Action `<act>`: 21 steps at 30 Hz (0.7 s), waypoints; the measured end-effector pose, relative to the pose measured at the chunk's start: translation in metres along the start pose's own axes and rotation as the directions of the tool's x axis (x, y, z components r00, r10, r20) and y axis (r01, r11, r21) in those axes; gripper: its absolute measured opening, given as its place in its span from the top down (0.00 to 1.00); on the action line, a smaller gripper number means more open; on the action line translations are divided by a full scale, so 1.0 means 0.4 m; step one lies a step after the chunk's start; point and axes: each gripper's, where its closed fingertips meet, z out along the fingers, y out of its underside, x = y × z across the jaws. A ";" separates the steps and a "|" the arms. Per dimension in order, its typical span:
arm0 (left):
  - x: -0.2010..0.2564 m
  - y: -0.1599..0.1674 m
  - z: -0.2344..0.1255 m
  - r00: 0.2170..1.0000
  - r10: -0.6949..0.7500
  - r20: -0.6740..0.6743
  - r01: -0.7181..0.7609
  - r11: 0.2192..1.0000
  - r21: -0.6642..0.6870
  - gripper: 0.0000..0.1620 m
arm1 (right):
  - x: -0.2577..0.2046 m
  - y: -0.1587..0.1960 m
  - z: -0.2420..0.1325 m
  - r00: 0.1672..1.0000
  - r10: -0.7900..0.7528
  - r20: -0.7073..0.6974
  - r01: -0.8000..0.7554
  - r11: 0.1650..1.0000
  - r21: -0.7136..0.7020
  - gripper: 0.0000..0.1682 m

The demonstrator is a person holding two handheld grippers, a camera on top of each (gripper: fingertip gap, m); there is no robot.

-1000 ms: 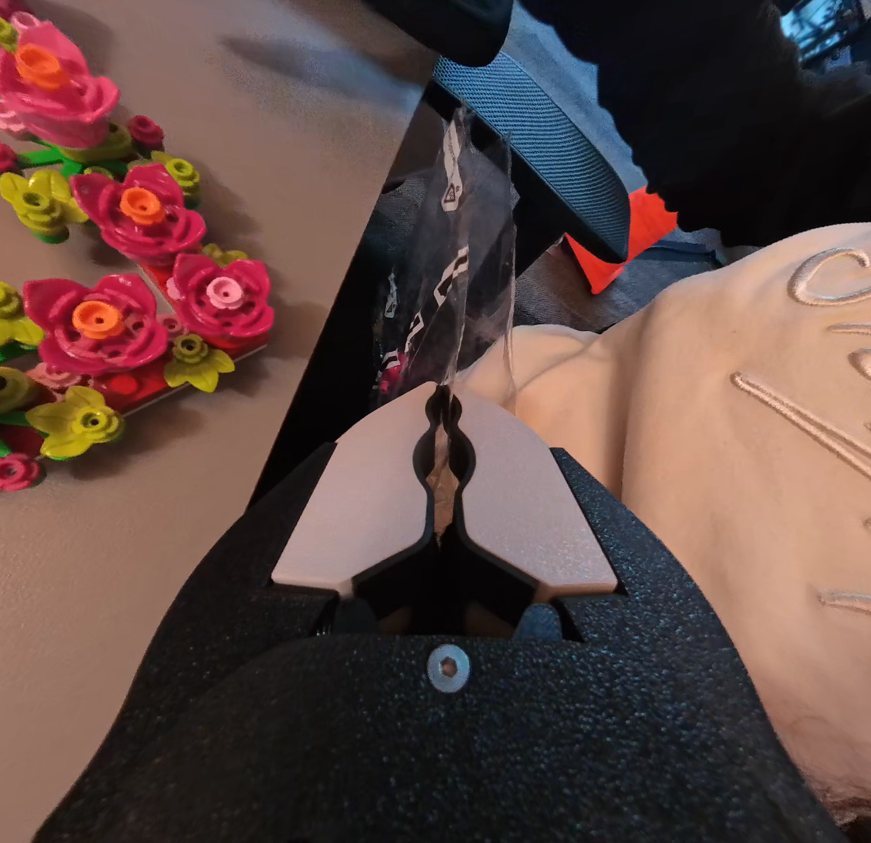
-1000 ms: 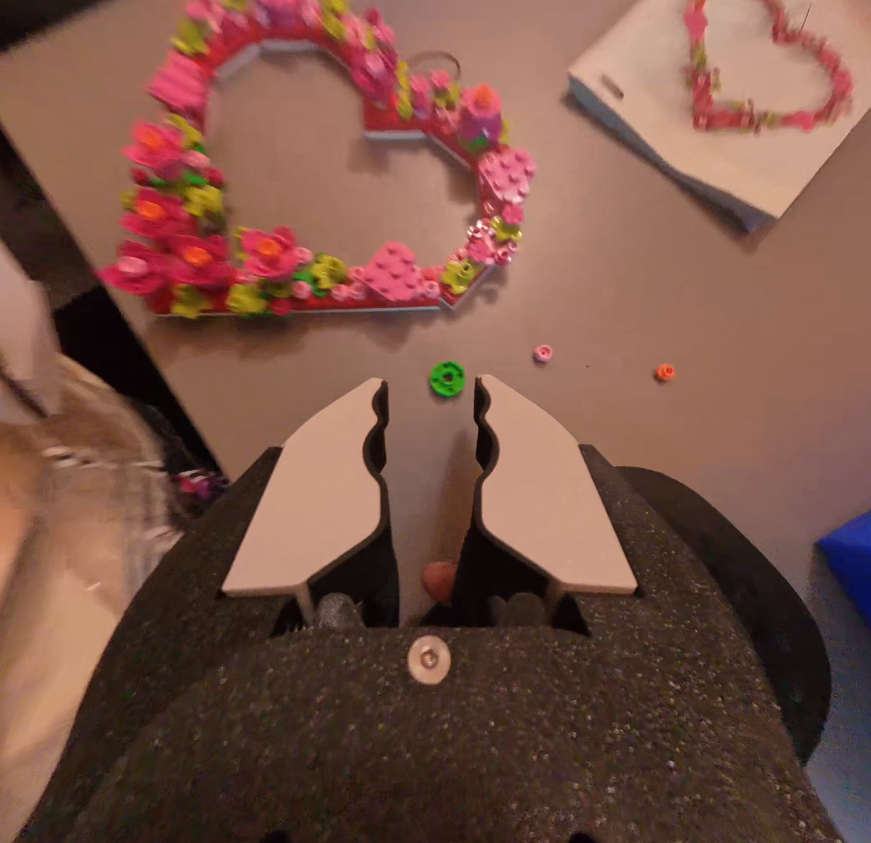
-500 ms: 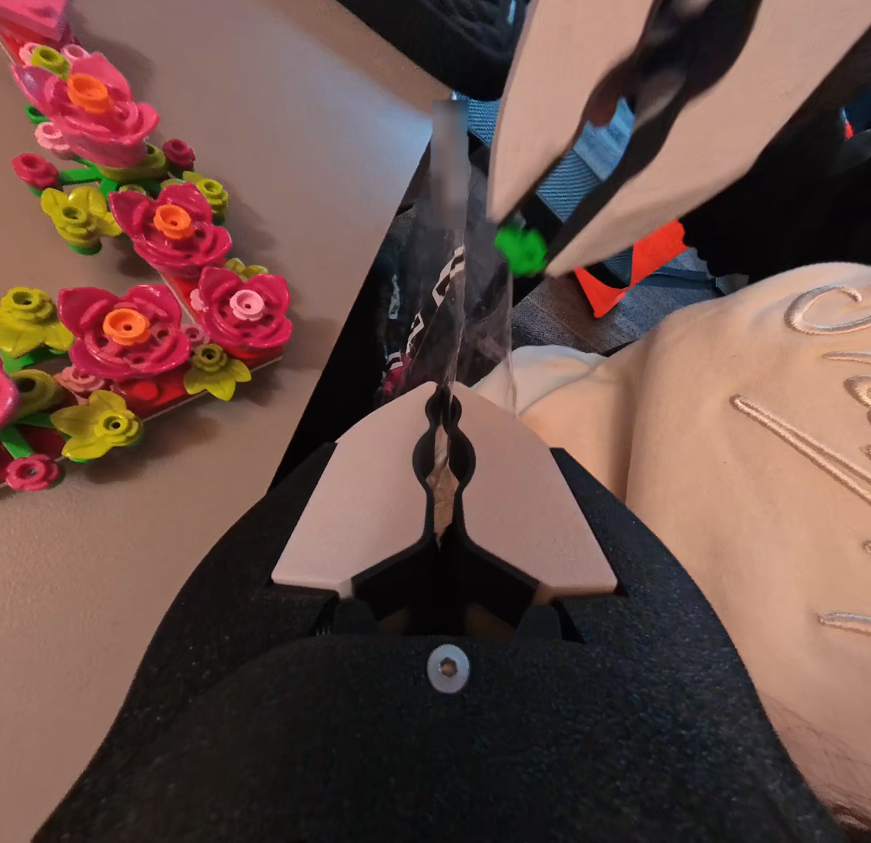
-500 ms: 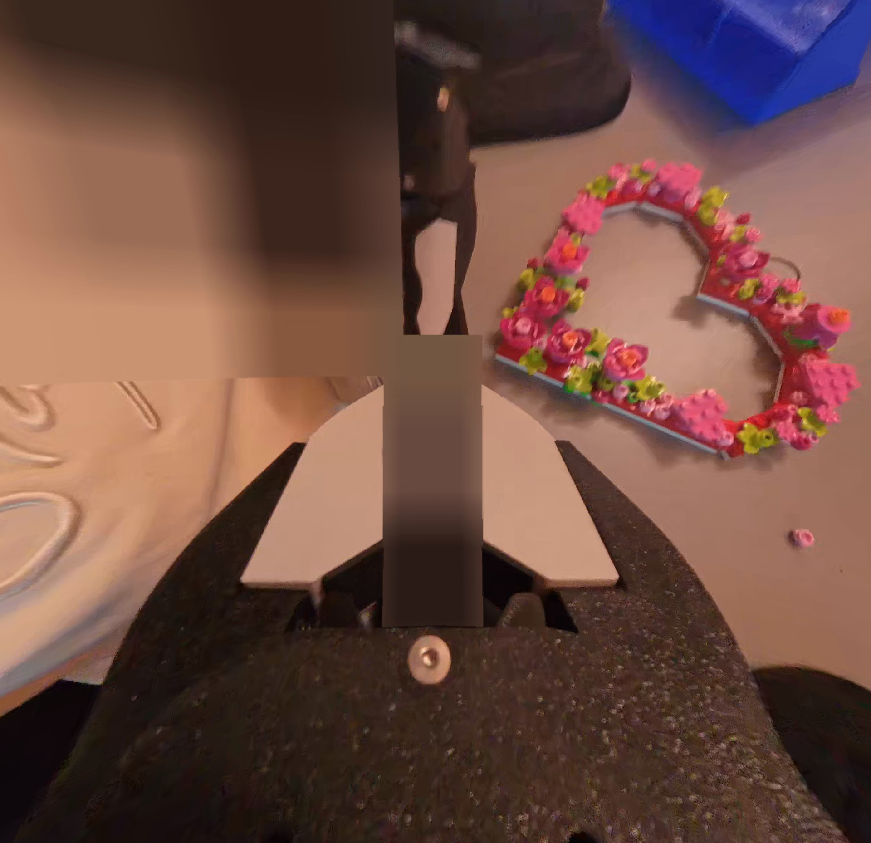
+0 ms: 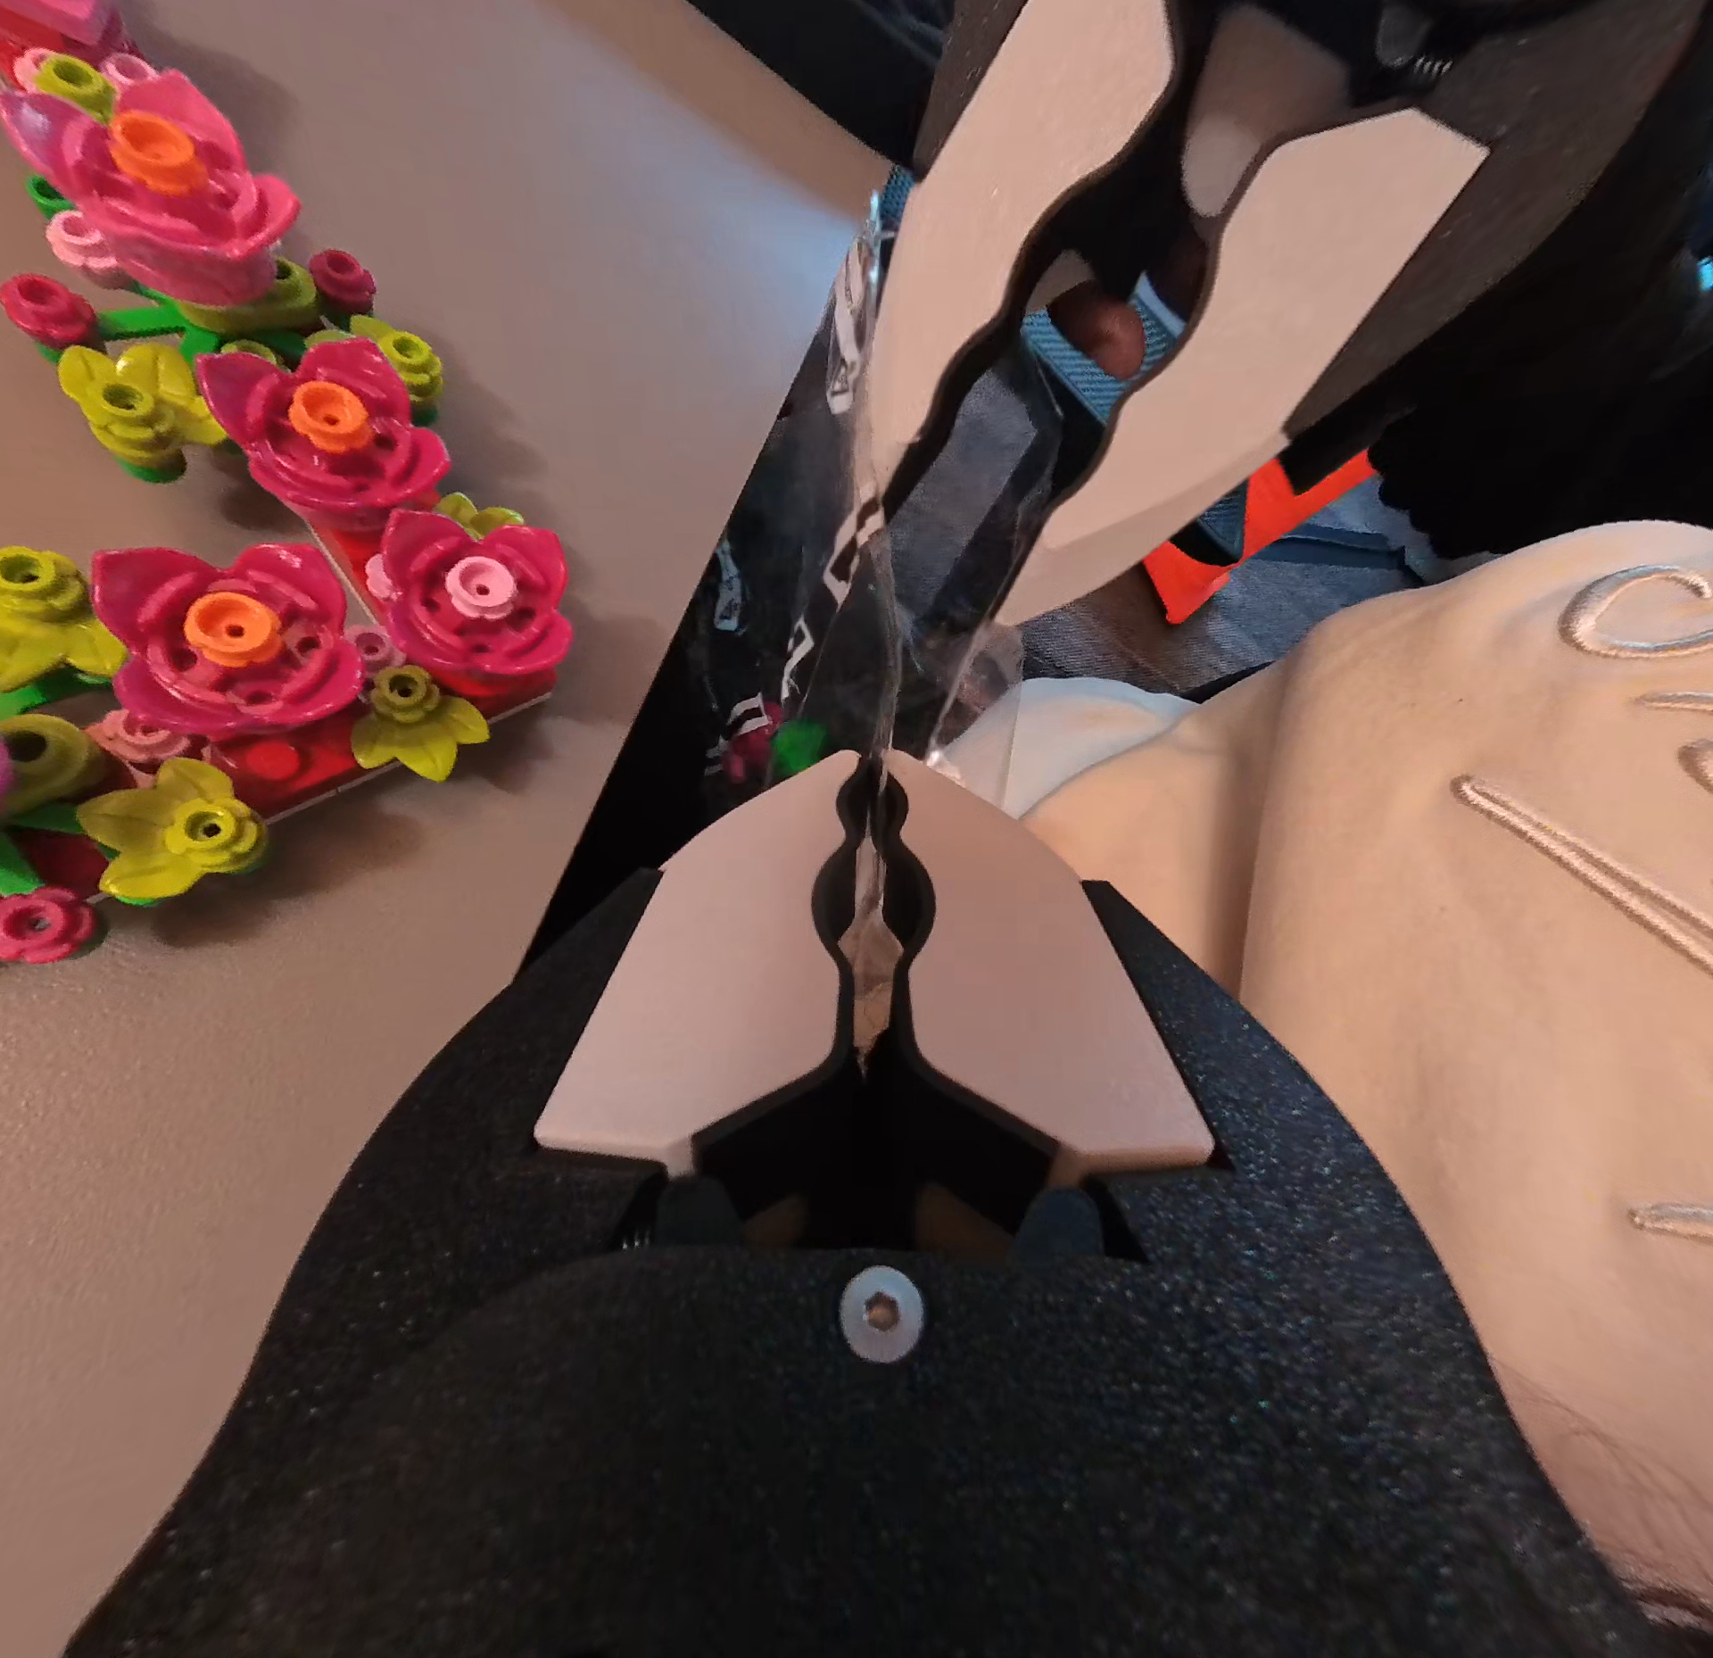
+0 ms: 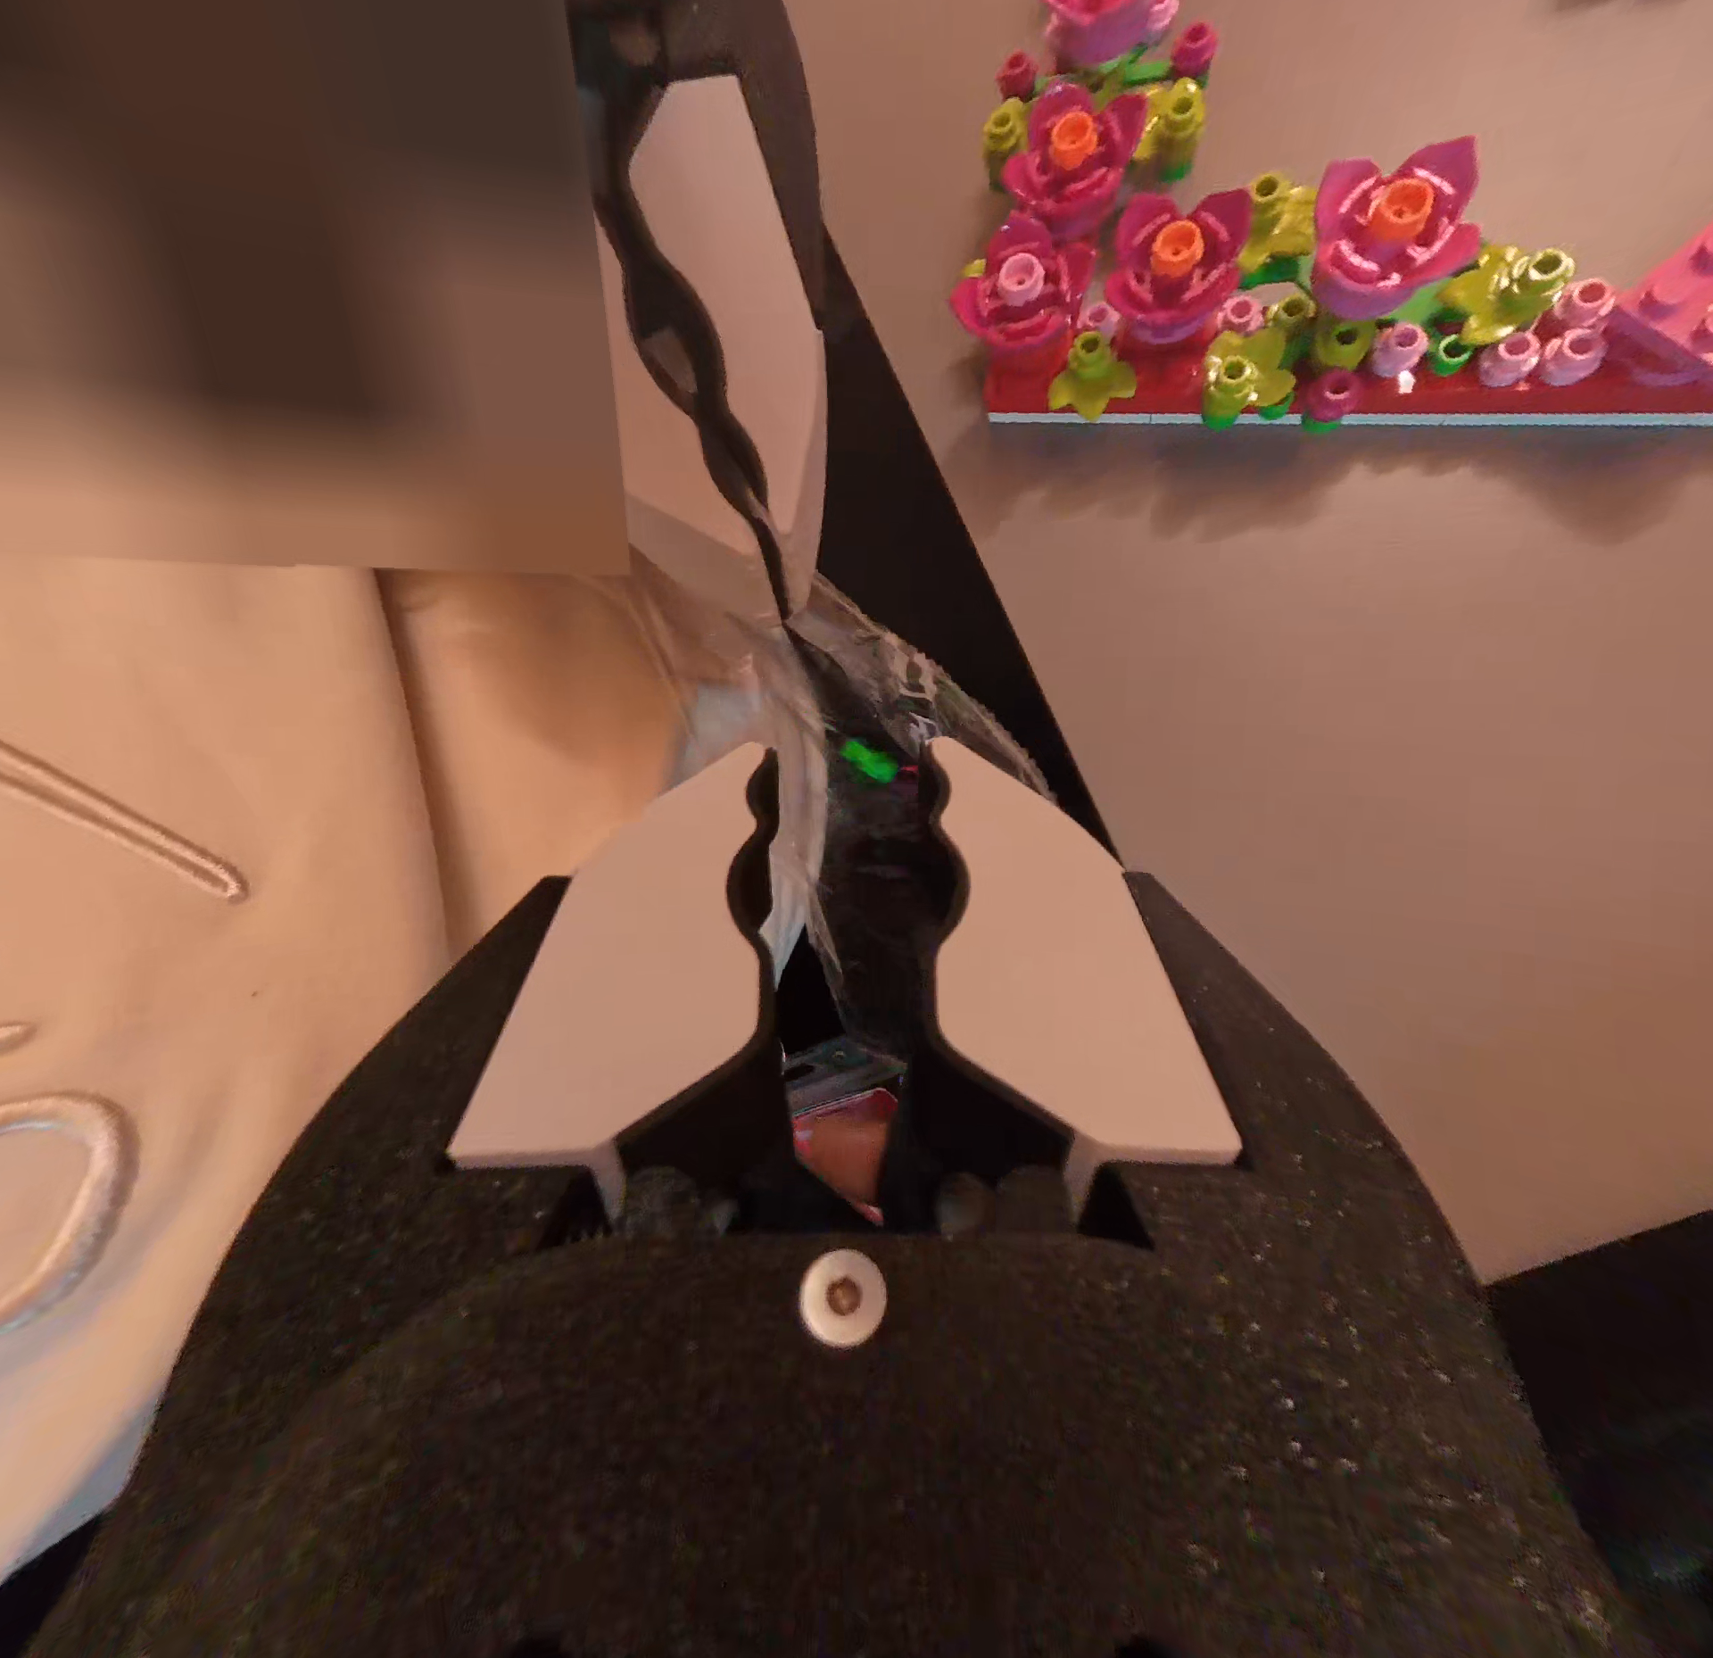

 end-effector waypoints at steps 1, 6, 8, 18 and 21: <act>-0.001 0.000 0.000 1.000 -0.003 -0.001 0.003 1.000 0.002 1.00 | 0.002 -0.003 -0.005 1.000 -0.008 -0.010 0.008 1.000 0.001 0.83; 0.000 0.003 -0.003 1.000 -0.004 -0.013 0.004 1.000 0.000 1.00 | 0.085 -0.065 -0.103 0.974 -0.165 -0.157 0.177 0.982 0.067 0.85; 0.003 0.002 -0.001 1.000 -0.005 -0.021 0.005 1.000 0.005 1.00 | 0.224 -0.121 -0.167 0.928 -0.124 -0.351 0.184 0.973 0.143 0.85; 0.010 0.001 0.008 1.000 0.008 -0.029 -0.008 1.000 -0.006 1.00 | 0.479 -0.101 -0.085 0.928 0.005 -0.372 -0.003 1.000 0.006 0.95; 0.004 0.001 0.007 1.000 -0.004 -0.030 0.004 1.000 0.000 1.00 | 0.458 -0.099 -0.080 0.940 -0.026 -0.341 0.026 1.000 -0.002 0.96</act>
